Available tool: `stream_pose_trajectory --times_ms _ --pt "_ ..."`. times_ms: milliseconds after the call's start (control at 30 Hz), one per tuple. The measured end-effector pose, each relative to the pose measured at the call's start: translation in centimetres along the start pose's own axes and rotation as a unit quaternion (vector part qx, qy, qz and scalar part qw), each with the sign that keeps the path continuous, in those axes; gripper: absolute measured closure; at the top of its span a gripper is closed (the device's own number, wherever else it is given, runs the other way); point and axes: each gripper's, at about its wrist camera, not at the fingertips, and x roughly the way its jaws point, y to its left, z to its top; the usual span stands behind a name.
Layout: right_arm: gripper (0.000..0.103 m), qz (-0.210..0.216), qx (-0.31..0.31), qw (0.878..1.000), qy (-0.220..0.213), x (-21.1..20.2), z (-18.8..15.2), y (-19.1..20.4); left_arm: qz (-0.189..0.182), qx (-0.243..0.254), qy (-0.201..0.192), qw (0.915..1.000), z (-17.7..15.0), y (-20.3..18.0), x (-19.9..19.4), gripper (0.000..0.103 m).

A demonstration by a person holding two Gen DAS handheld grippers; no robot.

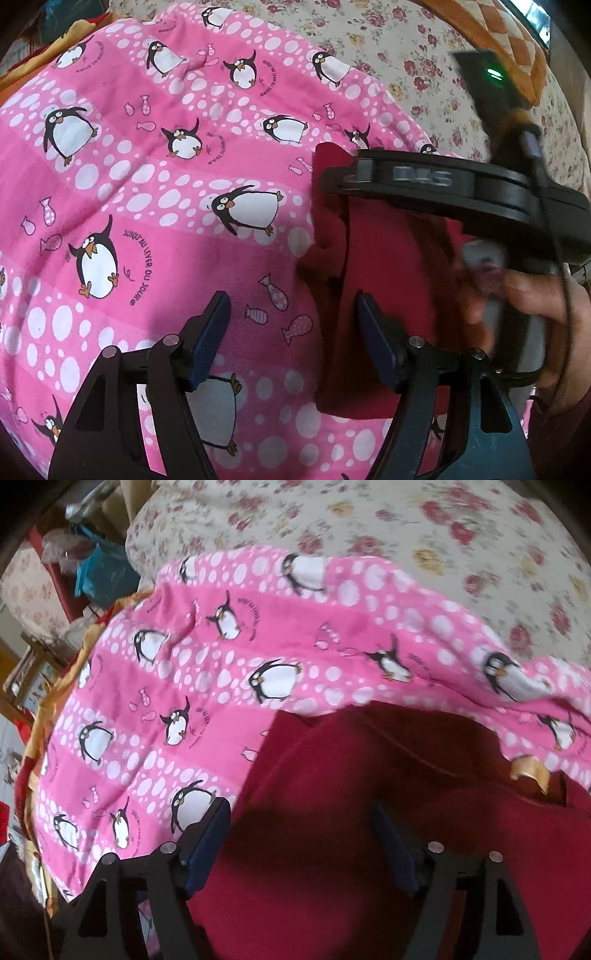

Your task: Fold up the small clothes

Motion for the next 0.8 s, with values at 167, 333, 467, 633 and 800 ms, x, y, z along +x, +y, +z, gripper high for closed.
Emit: stream_pose_trajectory --times_ms 167,333,467,633,800 --pt "0.013 -0.056 -0.048 0.997 0.016 2.5 0.6 1.8 -0.009 0.004 -0.003 0.9999 0.4 -0.3 0.2 0.032" --pt "0.047 -0.036 -0.055 0.998 -0.004 1.5 0.0 0.6 -0.015 0.015 -0.014 0.9997 1.1 -1.3 0.6 0.032" --pt "0.075 0.024 -0.034 0.999 -0.015 -0.9 -0.6 -1.2 -0.029 0.02 -0.022 0.9991 1.7 -2.2 1.1 0.032" --pt "0.083 0.053 -0.01 0.998 -0.024 -3.2 -1.0 -3.0 -0.083 0.019 -0.027 0.996 2.3 -3.3 1.1 0.049" --pt "0.083 0.095 0.036 0.995 -0.02 -4.4 -1.2 -4.9 -0.107 0.046 -0.033 0.9926 2.1 -5.1 0.0 0.07"
